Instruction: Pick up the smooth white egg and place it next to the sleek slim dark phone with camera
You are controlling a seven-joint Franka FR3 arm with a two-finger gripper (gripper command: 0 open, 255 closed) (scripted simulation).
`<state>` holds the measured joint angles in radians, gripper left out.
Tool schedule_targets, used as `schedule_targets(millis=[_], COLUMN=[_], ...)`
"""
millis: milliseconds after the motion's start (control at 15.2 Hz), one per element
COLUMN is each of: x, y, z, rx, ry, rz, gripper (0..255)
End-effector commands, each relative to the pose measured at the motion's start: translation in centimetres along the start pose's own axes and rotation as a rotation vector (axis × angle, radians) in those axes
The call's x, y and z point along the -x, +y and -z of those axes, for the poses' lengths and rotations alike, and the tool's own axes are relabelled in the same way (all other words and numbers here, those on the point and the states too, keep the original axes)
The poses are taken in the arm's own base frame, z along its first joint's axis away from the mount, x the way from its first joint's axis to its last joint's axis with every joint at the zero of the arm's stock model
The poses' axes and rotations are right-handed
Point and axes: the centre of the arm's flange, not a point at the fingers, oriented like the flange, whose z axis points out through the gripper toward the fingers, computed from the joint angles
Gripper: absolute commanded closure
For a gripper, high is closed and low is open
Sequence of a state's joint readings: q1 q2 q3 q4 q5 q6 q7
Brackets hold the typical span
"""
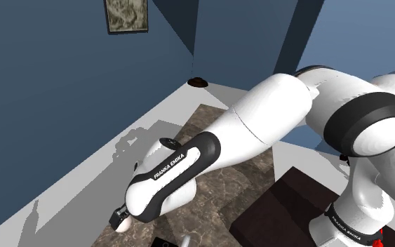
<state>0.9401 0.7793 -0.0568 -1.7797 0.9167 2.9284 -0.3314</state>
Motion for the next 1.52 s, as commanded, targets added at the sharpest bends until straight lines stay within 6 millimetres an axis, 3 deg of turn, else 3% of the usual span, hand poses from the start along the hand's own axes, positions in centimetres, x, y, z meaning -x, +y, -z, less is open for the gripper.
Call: schedule_targets(millis=[0,264,330,660,924,1452], x=[0.0,0.0,0.0,0.0,0.0,0.0], y=[0.0,0.0,0.0,0.0,0.0,0.0], z=[-0.1,-0.1,-0.1,-0.1,4.9,4.9], rx=[0.0,0.0,0.0,0.0,0.0,0.0], ry=[0.001,0.001,0.001,0.001,0.001,0.001], rz=[0.0,0.0,0.0,0.0,0.0,0.0], gripper=[255,255,0,0,0,0])
